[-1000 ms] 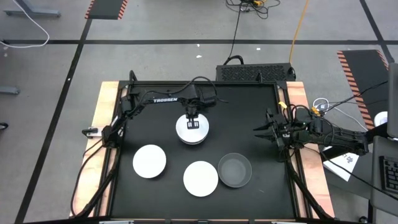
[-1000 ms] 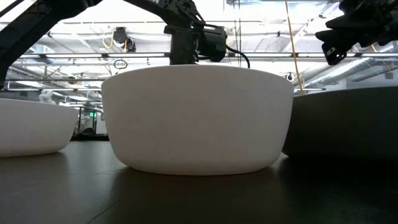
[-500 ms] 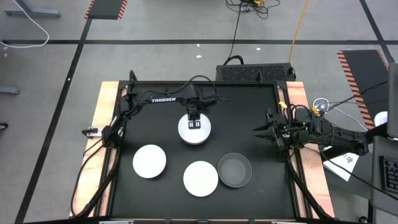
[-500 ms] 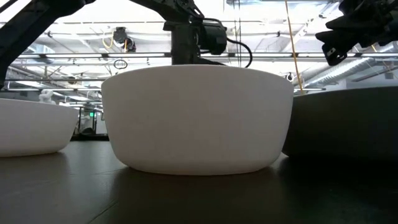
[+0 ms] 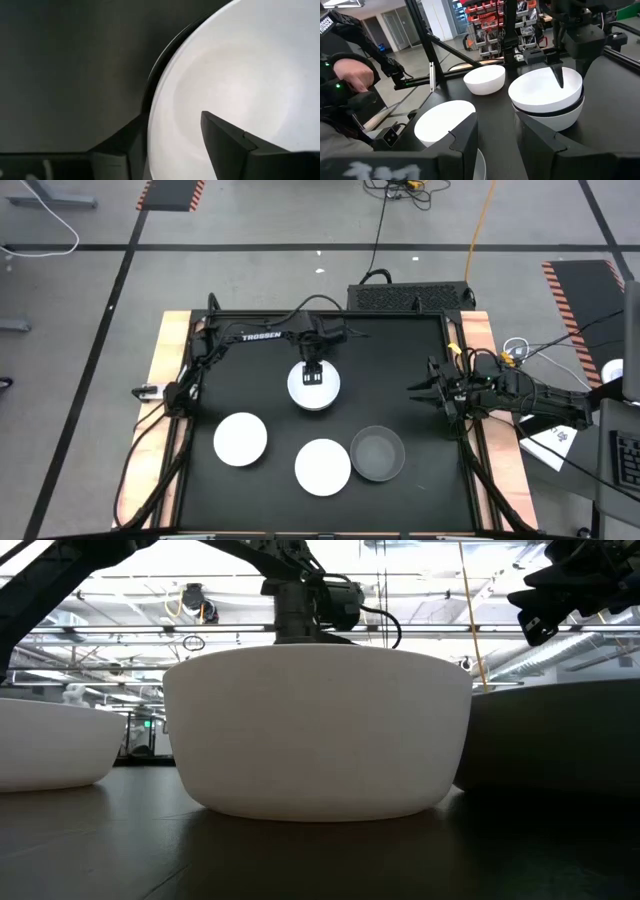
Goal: Nest bowls inside each other
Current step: Stack the top left white bowl on the black bowl
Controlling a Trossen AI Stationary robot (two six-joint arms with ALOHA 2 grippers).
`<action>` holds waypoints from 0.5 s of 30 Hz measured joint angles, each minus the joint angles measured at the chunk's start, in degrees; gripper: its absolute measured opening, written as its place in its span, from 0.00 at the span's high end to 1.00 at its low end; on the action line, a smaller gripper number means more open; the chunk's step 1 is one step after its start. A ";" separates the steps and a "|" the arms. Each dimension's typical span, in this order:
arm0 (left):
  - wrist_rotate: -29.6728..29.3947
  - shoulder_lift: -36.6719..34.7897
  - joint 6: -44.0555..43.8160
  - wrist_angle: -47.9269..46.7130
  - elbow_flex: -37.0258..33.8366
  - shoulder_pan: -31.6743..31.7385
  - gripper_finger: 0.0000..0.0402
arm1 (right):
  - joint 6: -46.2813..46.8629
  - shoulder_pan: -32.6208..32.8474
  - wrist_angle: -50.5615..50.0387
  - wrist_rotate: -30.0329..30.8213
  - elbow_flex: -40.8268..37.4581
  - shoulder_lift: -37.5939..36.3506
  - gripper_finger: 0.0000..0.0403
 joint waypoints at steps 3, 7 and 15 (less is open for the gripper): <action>0.16 0.00 0.09 0.75 0.00 0.96 0.55 | -0.01 0.00 0.00 0.00 0.00 0.00 0.70; 0.41 -0.13 0.67 3.46 -0.54 2.45 0.55 | -0.01 -0.01 0.00 0.00 0.00 0.00 0.70; 5.81 -0.42 1.91 5.82 -4.45 5.33 0.55 | -0.01 -0.01 -0.02 0.00 0.00 0.00 0.70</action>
